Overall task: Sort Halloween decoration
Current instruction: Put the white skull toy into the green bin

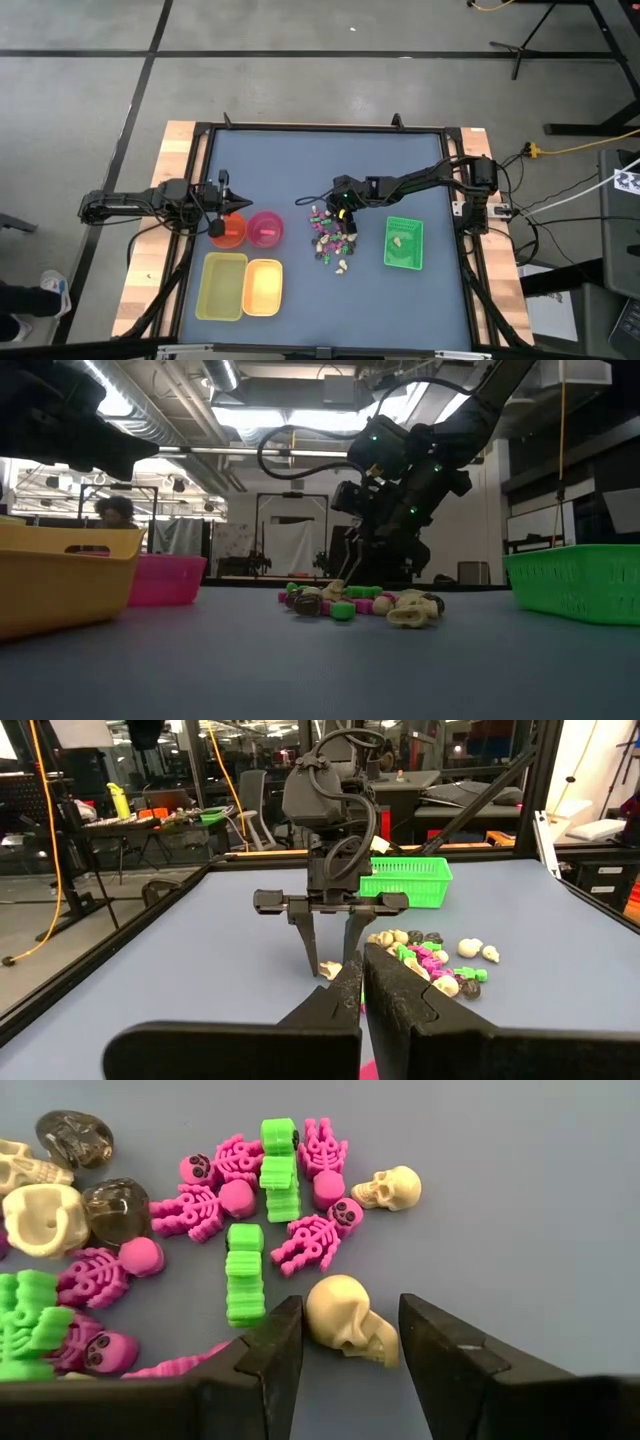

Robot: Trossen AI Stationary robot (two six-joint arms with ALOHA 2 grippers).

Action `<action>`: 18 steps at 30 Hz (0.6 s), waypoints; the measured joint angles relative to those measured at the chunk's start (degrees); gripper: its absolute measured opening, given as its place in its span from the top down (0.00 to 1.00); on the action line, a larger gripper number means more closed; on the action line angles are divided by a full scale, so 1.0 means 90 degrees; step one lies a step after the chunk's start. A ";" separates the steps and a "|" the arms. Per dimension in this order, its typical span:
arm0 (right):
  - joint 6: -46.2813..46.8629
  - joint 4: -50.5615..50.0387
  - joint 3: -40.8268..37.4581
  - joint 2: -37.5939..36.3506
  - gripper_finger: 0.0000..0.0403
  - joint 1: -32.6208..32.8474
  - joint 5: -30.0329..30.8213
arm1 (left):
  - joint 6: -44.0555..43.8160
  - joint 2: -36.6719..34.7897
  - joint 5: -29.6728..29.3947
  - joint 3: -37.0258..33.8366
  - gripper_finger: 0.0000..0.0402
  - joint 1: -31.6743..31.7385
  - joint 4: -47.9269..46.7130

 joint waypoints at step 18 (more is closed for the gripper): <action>0.0000 0.0000 0.0000 0.0000 0.63 0.0000 -0.0007 | 0.0000 0.0000 0.0000 0.0000 1.00 0.0002 -0.0001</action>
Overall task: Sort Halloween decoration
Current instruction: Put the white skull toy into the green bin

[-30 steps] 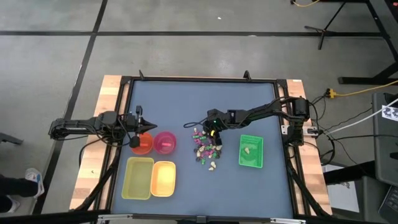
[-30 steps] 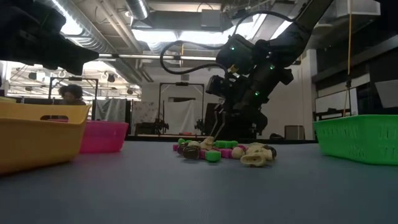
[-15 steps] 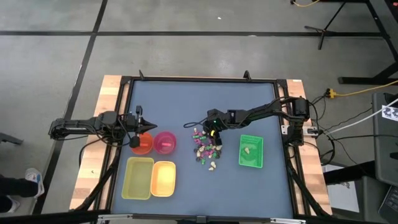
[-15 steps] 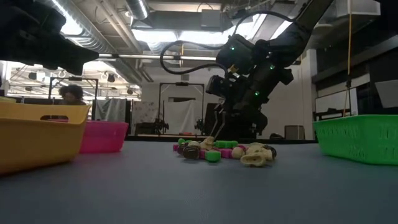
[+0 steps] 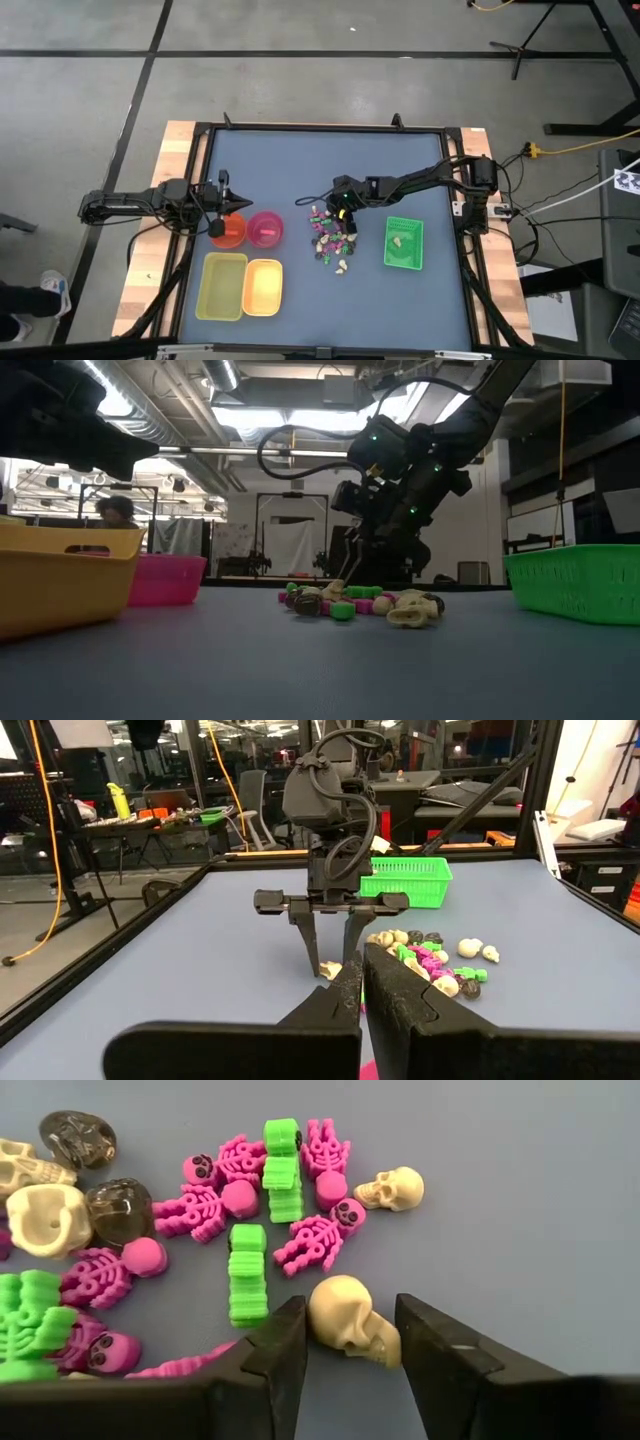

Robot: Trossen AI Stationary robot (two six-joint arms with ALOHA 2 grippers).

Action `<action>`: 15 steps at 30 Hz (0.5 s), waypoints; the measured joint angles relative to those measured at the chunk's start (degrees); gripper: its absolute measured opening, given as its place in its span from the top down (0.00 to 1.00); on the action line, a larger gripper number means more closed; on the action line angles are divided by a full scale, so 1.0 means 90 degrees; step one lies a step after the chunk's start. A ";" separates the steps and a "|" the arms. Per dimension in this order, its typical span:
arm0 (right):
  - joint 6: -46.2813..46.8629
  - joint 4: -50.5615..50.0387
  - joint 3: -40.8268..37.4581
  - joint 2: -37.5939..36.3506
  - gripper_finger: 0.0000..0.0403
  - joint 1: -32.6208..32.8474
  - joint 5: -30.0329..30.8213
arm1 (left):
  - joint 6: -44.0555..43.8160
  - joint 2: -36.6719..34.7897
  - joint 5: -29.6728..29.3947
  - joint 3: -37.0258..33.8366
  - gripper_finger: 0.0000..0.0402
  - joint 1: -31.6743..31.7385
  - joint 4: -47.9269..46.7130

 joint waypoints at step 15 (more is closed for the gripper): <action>0.0000 0.0012 0.0002 -0.0005 0.76 0.0001 0.0000 | 0.0000 0.0000 0.0000 0.0000 1.00 -0.0002 0.0002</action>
